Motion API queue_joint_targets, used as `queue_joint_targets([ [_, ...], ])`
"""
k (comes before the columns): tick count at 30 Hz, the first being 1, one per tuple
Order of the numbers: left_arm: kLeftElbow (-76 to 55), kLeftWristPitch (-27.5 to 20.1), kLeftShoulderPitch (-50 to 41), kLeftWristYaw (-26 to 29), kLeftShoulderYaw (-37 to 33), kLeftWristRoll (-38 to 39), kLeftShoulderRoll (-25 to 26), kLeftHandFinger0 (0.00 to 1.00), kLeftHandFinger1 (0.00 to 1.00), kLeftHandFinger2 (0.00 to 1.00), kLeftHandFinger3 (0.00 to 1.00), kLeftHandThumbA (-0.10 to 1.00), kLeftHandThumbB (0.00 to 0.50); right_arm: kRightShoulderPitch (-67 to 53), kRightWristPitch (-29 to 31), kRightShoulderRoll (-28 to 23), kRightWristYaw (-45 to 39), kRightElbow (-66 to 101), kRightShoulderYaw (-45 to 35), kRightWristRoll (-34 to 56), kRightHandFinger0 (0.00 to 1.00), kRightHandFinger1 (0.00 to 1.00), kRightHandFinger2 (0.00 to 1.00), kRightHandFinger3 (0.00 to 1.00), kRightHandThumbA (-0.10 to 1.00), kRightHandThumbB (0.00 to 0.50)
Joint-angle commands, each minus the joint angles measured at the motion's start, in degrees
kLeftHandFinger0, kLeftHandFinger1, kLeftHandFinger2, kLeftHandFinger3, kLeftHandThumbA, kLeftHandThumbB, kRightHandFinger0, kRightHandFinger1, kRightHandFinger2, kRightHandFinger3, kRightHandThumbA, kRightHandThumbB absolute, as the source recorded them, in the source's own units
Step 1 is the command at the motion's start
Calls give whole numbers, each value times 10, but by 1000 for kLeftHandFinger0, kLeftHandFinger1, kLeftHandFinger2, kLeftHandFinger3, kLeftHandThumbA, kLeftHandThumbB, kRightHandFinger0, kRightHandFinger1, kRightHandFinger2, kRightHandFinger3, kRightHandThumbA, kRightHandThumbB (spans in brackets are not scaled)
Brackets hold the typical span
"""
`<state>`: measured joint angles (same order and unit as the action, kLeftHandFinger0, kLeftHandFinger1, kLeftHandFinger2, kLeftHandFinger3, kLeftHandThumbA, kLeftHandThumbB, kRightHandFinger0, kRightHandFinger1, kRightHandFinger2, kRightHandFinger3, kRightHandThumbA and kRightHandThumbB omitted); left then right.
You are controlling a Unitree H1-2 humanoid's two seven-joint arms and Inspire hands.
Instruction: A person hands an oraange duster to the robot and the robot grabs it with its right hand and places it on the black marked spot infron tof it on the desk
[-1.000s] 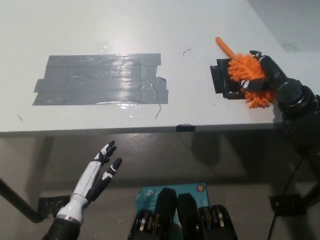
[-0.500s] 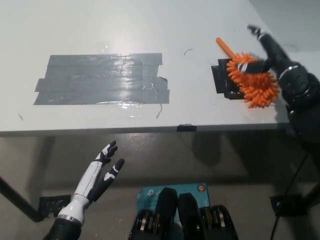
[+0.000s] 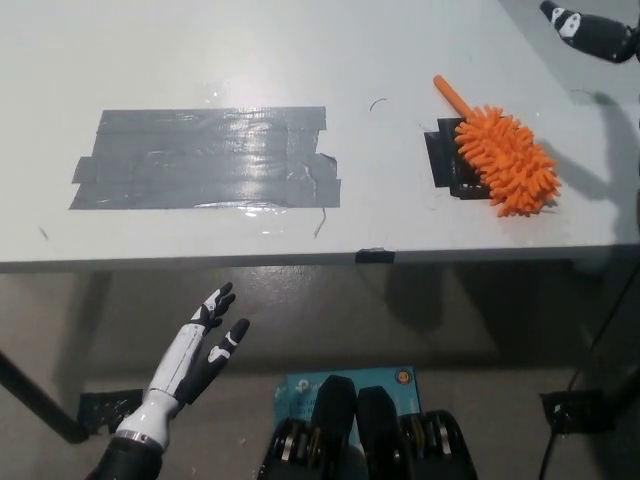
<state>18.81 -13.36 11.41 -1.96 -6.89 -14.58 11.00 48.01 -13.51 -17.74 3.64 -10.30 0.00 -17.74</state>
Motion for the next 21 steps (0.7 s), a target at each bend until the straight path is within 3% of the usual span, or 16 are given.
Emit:
queue_joint_targets([
  [1, -10, -14, 14, 3, -2, -3, 2, 1000, 1000, 1000, 1000, 918, 133, -123, -49, 11, -21, 397, -13, -25, 1000, 1000, 1000, 1000, 716, 246],
  [5, -11, -15, 1, 0, -5, -5, 4, 1000, 1000, 1000, 1000, 920, 136, -248, -32, 44, -17, 500, 10, -50, 1000, 1000, 1000, 1000, 744, 238],
  [7, -9, -17, -2, 2, -5, -7, 4, 1000, 1000, 1000, 1000, 908, 113, -307, -8, 56, -15, 522, 27, -51, 1000, 1000, 1000, 1000, 751, 219],
  [10, -5, -17, -4, 3, -5, -6, 2, 1000, 1000, 1000, 1000, 894, 109, -380, 34, 69, -14, 525, 57, -49, 1000, 1000, 1000, 1000, 776, 243],
  [14, -4, -21, -15, 7, -5, -8, 2, 1000, 1000, 1000, 1000, 886, 126, -432, 92, 78, -6, 458, 86, -32, 1000, 1000, 1000, 1000, 771, 253],
  [21, -9, -16, -22, 7, -4, -9, 2, 1000, 1000, 1000, 1000, 876, 126, -449, 128, 81, -7, 322, 115, -22, 1000, 1000, 1000, 1000, 706, 234],
])
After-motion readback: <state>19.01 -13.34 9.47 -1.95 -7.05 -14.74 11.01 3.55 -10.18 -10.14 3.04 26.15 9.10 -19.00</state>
